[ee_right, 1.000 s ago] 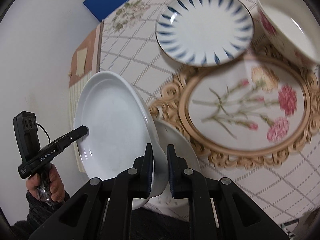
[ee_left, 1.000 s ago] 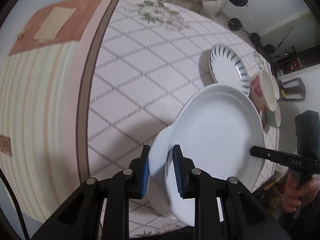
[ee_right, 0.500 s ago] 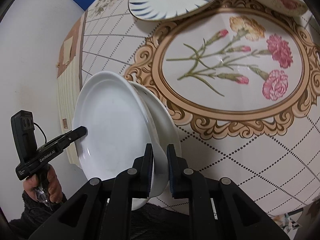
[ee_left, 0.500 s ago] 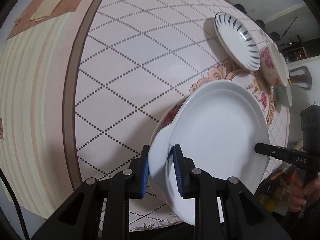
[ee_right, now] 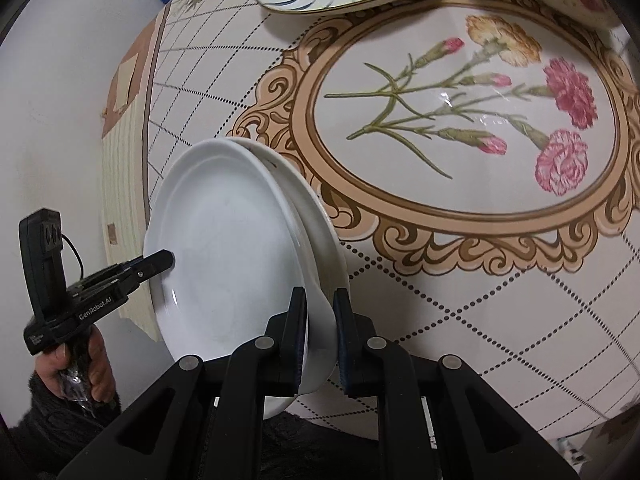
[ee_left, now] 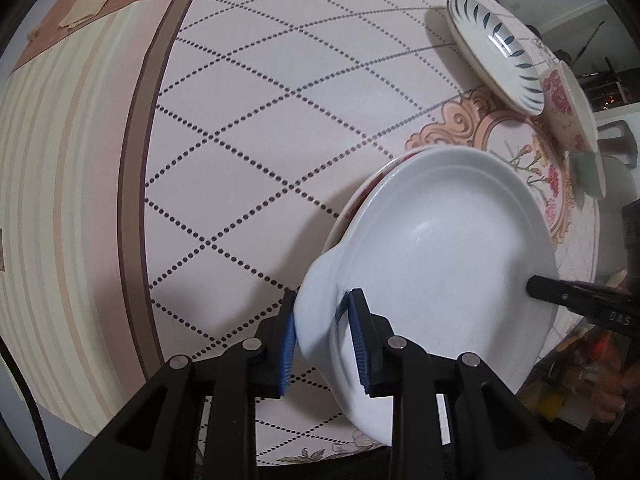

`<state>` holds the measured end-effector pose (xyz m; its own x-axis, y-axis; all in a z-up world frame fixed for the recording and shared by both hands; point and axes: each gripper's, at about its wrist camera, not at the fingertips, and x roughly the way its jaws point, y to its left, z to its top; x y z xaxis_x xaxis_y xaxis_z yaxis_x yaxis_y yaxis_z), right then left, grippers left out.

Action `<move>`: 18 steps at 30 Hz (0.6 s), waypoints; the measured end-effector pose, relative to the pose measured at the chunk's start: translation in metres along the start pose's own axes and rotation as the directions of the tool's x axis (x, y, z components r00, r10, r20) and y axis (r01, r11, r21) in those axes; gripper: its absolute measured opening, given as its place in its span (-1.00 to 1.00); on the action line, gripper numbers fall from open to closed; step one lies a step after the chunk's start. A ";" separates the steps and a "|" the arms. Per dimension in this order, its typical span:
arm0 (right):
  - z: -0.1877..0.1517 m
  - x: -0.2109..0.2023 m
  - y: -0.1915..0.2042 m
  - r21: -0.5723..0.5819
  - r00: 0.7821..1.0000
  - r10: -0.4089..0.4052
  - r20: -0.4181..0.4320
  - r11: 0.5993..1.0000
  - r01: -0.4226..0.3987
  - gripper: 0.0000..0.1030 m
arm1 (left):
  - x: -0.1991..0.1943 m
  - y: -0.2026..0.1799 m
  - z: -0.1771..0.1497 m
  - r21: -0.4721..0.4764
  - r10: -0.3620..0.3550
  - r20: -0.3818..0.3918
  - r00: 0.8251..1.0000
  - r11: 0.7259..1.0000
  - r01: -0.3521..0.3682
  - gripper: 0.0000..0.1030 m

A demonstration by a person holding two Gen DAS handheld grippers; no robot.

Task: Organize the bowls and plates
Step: 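Carry the white plate with both tools and lower it onto the pink-floral plate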

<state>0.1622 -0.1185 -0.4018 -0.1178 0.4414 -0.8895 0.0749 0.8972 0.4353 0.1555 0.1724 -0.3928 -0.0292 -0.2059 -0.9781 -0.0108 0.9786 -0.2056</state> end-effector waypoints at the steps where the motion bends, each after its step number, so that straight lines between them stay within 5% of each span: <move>1: 0.001 0.001 0.002 -0.006 1.000 -0.007 -0.002 1.000 0.007 -0.71 | 0.002 0.000 -0.001 0.000 0.007 -0.005 1.000 1.000 -0.007 -0.55; 18: 0.005 0.001 0.005 0.022 0.998 -0.038 -0.042 0.999 0.039 -0.70 | 0.011 -0.018 0.007 -0.034 0.066 -0.043 0.997 0.997 -0.068 -0.52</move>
<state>0.1673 -0.1139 -0.4016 -0.1625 0.4074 -0.8987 0.0920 0.9131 0.3973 0.1623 0.1520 -0.4003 -0.0724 -0.1407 -0.9874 -0.0429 0.9895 -0.1379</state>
